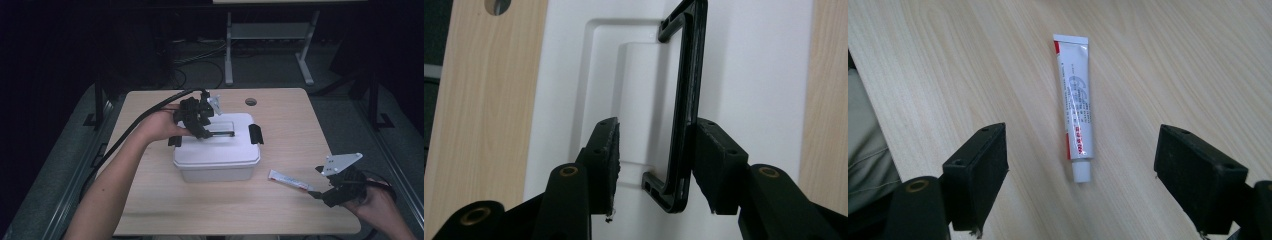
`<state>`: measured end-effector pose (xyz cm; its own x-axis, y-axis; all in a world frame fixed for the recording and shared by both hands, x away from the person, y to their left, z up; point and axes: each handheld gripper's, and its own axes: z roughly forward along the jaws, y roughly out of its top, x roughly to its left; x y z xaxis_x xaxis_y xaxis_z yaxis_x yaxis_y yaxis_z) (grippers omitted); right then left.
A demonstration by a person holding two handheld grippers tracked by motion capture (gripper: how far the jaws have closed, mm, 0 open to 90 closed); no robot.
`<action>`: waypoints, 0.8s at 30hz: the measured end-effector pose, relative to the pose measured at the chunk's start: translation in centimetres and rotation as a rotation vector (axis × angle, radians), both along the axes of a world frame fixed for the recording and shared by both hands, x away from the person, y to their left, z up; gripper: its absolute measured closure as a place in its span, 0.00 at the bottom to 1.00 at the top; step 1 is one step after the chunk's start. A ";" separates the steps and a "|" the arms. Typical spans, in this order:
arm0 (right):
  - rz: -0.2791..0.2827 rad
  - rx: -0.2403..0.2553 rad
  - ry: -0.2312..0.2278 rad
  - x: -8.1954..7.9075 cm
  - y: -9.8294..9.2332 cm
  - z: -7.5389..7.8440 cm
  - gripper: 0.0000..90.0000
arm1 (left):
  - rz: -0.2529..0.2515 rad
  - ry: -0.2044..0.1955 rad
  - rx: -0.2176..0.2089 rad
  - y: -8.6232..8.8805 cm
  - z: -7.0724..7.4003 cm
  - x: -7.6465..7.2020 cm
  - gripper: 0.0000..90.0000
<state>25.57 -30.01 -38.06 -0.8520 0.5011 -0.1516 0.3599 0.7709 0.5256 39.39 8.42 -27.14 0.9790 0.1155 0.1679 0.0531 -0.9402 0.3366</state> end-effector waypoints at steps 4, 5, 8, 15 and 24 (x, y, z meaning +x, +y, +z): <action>0.007 -0.001 0.000 0.0 0.0 0.0 0.23 | -0.012 0.011 0.020 -0.5 0.1 0.5 0.70; 0.007 -0.002 0.000 0.0 0.0 0.0 0.23 | -0.012 0.011 0.020 -0.5 0.1 0.5 0.71; 0.006 0.001 -0.001 0.1 0.0 0.0 0.23 | -0.015 0.020 0.024 -0.7 0.2 0.8 0.76; 0.008 0.002 0.003 0.0 -0.2 -0.1 0.23 | -0.005 0.049 0.035 -1.0 -0.2 1.5 0.80; 0.001 0.006 0.007 0.0 -0.4 -0.2 0.23 | -0.016 0.070 0.056 -1.6 -0.1 2.0 0.89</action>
<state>25.54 -30.44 -38.24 -0.8537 0.5007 -0.1430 0.3624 0.7685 0.5274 41.41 6.86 -27.20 0.9902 0.0916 0.1052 0.0589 -0.9582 0.2798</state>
